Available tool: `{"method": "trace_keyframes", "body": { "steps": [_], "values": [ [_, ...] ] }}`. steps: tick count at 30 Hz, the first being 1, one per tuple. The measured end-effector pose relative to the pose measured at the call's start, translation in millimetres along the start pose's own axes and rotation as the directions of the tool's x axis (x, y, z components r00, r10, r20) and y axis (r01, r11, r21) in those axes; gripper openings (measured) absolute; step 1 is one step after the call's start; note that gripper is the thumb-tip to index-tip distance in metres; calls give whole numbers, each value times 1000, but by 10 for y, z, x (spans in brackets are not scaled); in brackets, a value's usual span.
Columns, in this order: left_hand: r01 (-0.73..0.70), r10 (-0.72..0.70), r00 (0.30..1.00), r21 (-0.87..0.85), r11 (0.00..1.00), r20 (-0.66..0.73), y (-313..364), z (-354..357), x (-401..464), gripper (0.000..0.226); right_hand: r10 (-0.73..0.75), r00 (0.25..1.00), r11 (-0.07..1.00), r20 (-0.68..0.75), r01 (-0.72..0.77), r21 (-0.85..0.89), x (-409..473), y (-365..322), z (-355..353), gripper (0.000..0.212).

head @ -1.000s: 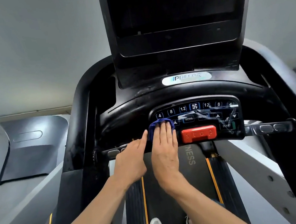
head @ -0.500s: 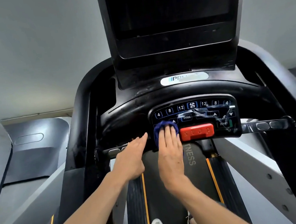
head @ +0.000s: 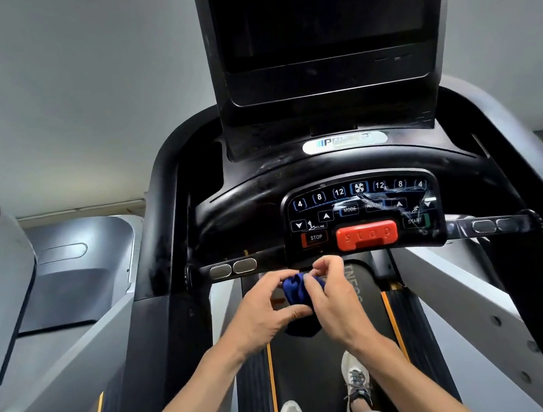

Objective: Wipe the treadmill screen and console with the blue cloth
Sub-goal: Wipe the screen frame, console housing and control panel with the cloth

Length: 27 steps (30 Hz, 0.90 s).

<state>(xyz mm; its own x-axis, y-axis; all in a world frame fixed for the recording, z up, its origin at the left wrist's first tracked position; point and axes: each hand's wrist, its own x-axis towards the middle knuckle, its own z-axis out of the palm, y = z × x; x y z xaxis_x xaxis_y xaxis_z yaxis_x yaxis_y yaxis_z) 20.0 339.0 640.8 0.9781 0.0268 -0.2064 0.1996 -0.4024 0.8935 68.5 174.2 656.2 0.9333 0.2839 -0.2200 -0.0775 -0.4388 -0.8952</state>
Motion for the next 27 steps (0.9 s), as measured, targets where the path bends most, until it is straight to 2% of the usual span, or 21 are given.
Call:
{"method": "trace_keyframes", "body": {
  "steps": [3,5,7,10,12,15,17,19,21,23,25,27],
  "values": [
    [18,-10,994,72,997,-109,18,5,-3,24,-22,1000,999,-17,22,46,-9,30,-32,18],
    [39,-28,975,42,998,-220,77,19,14,22,-10,999,996,36,6,94,-49,71,-53,23],
    [96,-110,943,-60,994,-315,103,39,52,25,-40,989,985,139,16,171,-102,82,-78,27],
    [112,-158,942,-169,979,-296,47,51,105,31,-127,954,944,272,32,329,-110,117,-92,35],
    [86,-128,965,-184,979,-230,33,65,141,32,-155,968,949,196,91,301,-71,171,-62,42],
    [-33,31,970,-1,999,-239,93,47,236,31,-183,977,972,-113,197,130,12,148,-49,46],
    [-95,167,956,281,955,-243,117,14,366,38,-341,885,940,-317,311,-143,134,127,-57,46],
    [-51,136,980,479,876,-145,135,-20,474,57,-449,798,860,-401,266,-435,327,185,-27,48],
    [19,12,999,651,759,-43,135,-12,551,78,-493,775,787,-395,203,-583,466,300,98,48],
    [52,-99,995,749,661,19,144,13,565,96,-566,773,700,-285,269,-661,480,408,296,48],
    [65,-125,992,742,667,26,125,19,547,105,-643,747,613,-167,372,-697,521,434,344,47],
    [55,-102,995,759,649,15,111,-8,529,108,-648,743,605,-171,364,-708,627,423,225,43]
  ]
}}
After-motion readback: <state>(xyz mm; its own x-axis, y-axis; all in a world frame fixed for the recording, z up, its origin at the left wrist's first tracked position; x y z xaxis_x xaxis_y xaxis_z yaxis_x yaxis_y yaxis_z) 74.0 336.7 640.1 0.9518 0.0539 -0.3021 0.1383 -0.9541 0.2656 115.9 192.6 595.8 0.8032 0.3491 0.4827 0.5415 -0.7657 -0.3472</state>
